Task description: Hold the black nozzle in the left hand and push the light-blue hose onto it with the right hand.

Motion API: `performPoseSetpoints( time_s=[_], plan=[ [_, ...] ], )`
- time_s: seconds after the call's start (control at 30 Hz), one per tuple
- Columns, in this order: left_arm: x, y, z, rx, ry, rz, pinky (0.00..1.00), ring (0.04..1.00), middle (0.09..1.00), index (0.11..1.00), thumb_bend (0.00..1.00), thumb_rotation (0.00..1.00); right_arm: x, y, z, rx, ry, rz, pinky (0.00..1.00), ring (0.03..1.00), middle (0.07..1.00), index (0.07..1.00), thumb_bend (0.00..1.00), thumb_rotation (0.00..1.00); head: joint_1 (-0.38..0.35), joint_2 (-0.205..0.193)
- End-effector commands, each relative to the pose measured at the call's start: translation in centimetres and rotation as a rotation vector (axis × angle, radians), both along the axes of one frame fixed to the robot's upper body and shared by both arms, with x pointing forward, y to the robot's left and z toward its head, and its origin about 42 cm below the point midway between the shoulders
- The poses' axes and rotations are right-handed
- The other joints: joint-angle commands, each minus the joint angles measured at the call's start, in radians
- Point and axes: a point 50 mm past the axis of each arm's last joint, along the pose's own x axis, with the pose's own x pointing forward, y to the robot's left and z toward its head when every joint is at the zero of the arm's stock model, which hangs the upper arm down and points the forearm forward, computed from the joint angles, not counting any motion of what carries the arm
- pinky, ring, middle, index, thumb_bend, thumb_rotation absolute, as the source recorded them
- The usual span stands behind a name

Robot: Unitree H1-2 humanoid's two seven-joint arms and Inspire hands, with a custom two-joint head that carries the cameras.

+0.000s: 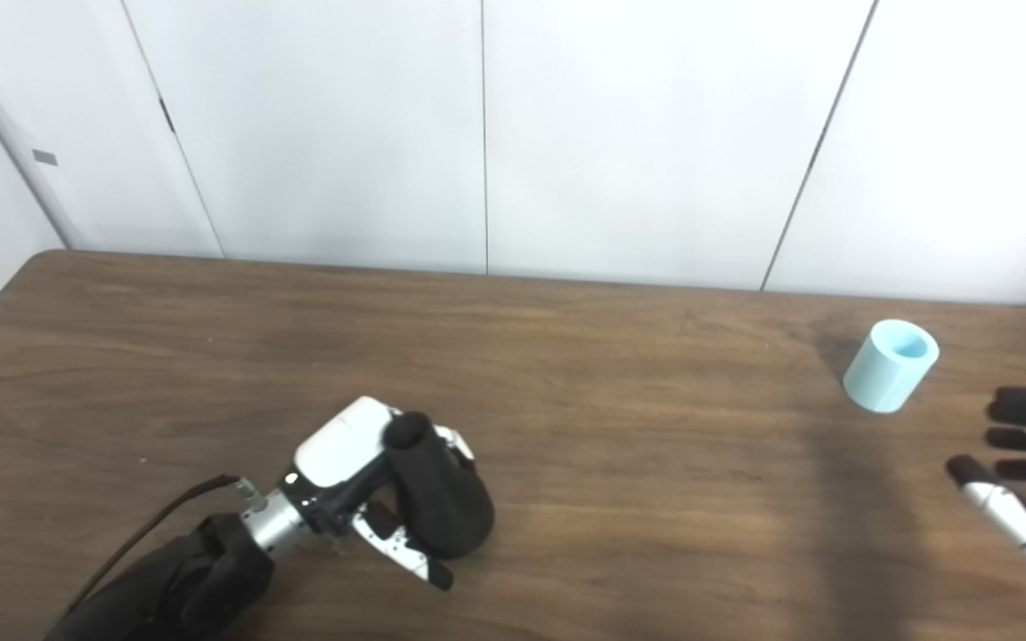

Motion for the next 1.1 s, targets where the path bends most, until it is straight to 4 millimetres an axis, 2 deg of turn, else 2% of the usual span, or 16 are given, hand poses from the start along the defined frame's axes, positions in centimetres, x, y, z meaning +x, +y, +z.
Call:
performPoseSetpoints(
  time_s=[0.0, 0.33, 0.53, 0.77, 0.9, 0.93, 1.0, 1.07],
  plan=[
    [-1.8, -0.8, -2.3, 0.105, 0.044, -0.096, 0.09, 0.14, 0.47, 0.479, 0.53, 0.0, 0.0, -0.3, 0.9, -0.014, -0.035, 0.002, 0.59, 0.676, 0.695, 0.67, 0.32, 0.0, -0.002, 0.001],
    [-1.8, -1.6, -2.6, 0.121, 0.034, -0.151, 0.09, 0.141, 0.471, 0.479, 0.53, 0.0, 0.2, -2.6, -0.2, 0.014, -0.024, -0.116, 0.6, 0.678, 0.695, 0.679, 0.36, 0.0, -0.053, -0.002],
    [-1.8, -1.9, -2.9, 0.175, -0.022, -0.179, 0.09, 0.149, 0.471, 0.478, 0.53, 0.0, 1.0, -3.3, -0.8, 0.047, -0.052, -0.176, 0.58, 0.66, 0.679, 0.657, 0.4, 0.0, -0.086, -0.004],
    [-1.6, -2.0, -3.5, 0.216, -0.103, -0.184, 0.1, 0.157, 0.471, 0.475, 0.53, 0.0, 2.0, -3.8, -1.3, -0.001, -0.042, -0.206, 0.6, 0.671, 0.688, 0.675, 0.39, 0.0, -0.104, -0.003],
    [-1.5, -2.1, -3.8, 0.261, -0.162, -0.194, 0.1, 0.158, 0.471, 0.475, 0.53, 0.0, 2.8, -4.3, -1.6, 0.009, -0.047, -0.222, 0.6, 0.679, 0.691, 0.672, 0.44, 0.01, -0.107, -0.001],
    [-1.4, -2.0, -3.8, 0.27, -0.173, -0.195, 0.09, 0.147, 0.315, 0.474, 0.53, 0.03, 3.0, -4.4, -1.6, -0.001, -0.045, -0.225, 0.59, 0.673, 0.684, 0.66, 0.45, 0.01, -0.108, -0.002],
    [-1.3, -1.9, -4.0, 0.283, -0.186, -0.193, 0.08, 0.139, 0.232, 0.474, 0.52, 0.04, 3.4, -4.5, -1.6, -0.007, -0.036, -0.228, 0.59, 0.671, 0.68, 0.645, 0.47, 0.01, -0.109, -0.002],
    [-1.2, -1.7, -4.1, 0.297, -0.192, -0.189, 0.07, 0.134, 0.202, 0.472, 0.52, 0.04, 3.8, -4.6, -1.6, -0.018, -0.014, -0.23, 0.6, 0.68, 0.689, 0.638, 0.53, 0.08, -0.114, -0.004]
  ],
)
